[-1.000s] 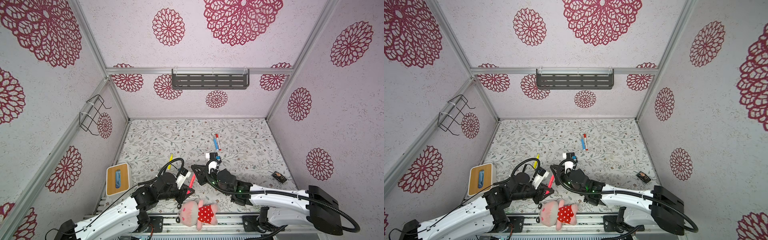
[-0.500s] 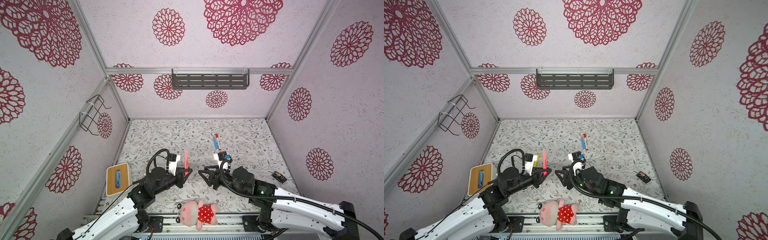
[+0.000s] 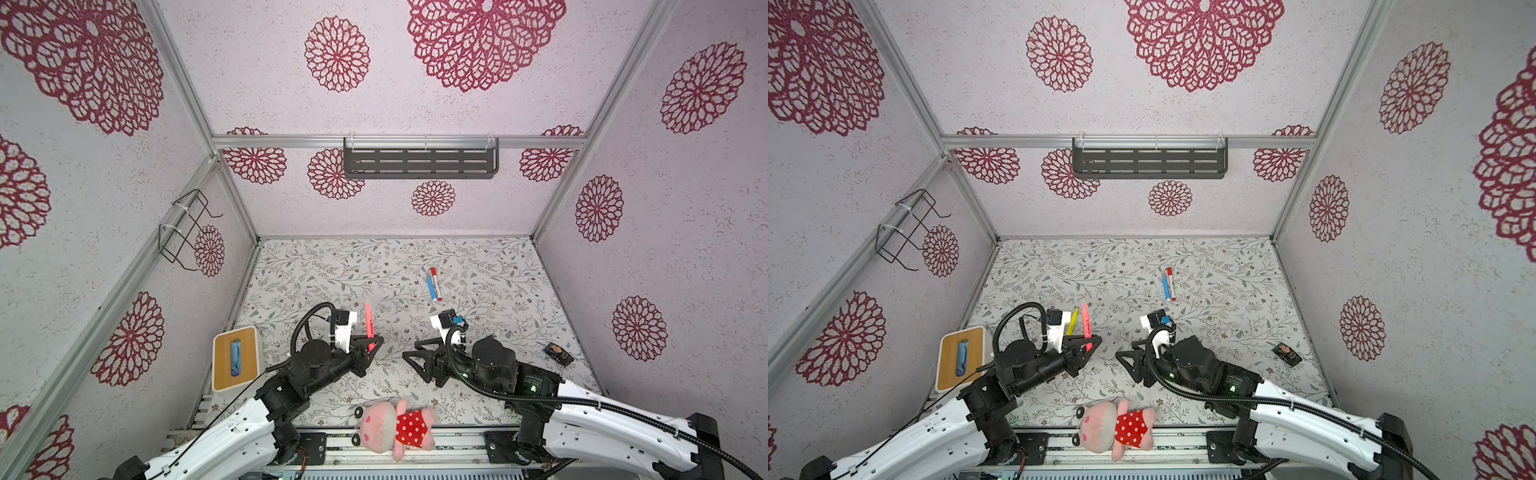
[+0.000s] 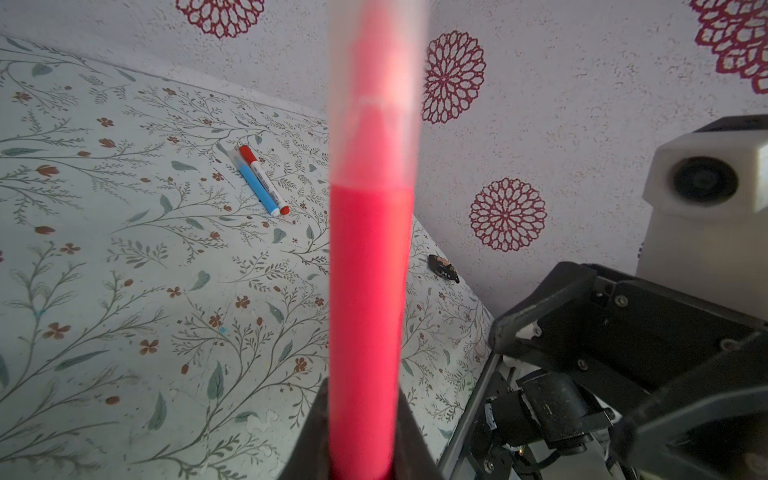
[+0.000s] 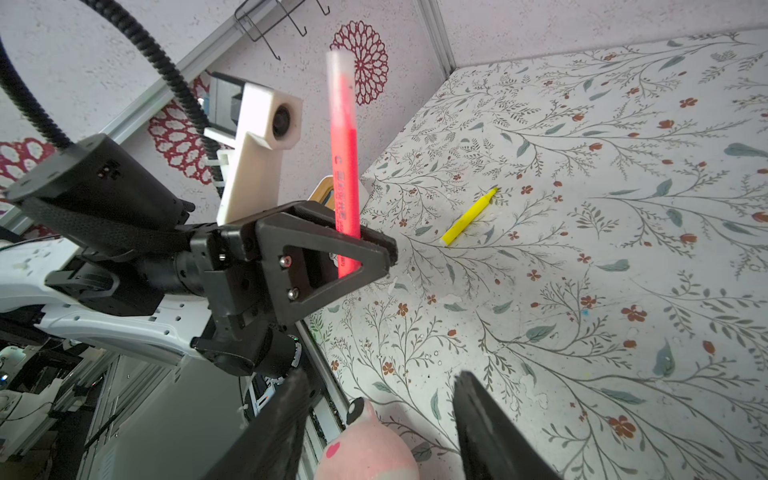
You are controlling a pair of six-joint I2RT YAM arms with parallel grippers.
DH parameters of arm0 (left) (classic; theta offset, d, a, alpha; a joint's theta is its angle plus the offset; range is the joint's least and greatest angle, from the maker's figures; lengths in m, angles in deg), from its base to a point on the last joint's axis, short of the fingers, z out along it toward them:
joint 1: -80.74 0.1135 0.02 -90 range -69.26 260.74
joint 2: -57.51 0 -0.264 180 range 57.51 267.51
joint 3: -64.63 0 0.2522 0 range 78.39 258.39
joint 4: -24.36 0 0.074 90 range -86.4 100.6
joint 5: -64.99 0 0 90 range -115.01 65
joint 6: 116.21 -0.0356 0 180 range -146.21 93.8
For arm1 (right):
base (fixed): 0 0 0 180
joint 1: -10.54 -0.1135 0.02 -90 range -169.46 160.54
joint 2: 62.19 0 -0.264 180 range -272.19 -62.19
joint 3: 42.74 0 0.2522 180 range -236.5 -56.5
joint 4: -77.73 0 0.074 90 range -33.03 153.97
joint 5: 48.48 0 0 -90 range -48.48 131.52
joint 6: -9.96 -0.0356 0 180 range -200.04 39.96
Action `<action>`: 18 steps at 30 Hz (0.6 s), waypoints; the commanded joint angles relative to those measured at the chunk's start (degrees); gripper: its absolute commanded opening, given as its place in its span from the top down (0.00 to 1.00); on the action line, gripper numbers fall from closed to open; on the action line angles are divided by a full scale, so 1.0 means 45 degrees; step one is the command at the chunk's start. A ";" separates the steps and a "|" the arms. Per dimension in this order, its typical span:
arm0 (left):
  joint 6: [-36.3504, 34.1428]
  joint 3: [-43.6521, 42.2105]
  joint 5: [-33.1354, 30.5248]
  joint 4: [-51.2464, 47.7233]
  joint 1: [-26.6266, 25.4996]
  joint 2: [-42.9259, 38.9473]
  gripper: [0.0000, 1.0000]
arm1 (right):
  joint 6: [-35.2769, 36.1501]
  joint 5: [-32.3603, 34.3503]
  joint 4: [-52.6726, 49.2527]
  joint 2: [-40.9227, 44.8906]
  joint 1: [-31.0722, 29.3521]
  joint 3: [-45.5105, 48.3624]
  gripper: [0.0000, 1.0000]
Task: Insert the pens into the pen caps
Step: 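Press the cap down with the right gripper while the left gripper holds the highlighter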
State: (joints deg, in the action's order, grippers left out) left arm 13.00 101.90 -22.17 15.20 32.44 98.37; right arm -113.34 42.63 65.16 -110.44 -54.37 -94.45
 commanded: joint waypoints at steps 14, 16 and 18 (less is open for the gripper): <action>-0.0326 0.0208 -0.0831 0.1125 -0.1688 0.0569 1.00 | 0.0998 -0.1294 -0.0072 -0.2401 0.0906 -0.2745 0.41; -0.0329 0.0205 -0.0833 0.1184 -0.1746 0.0588 1.00 | 0.0998 -0.1424 0.0041 -0.2610 0.0894 -0.2812 0.42; -0.0361 0.0206 -0.0819 0.1203 -0.1788 0.0625 1.00 | 0.0994 -0.1533 0.0101 -0.2795 0.0927 -0.2891 0.42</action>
State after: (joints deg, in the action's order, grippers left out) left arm 11.92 101.90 -24.84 18.59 24.95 101.02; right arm -110.41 37.75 63.74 -122.79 -50.45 -105.40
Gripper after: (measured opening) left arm 0.182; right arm 0.581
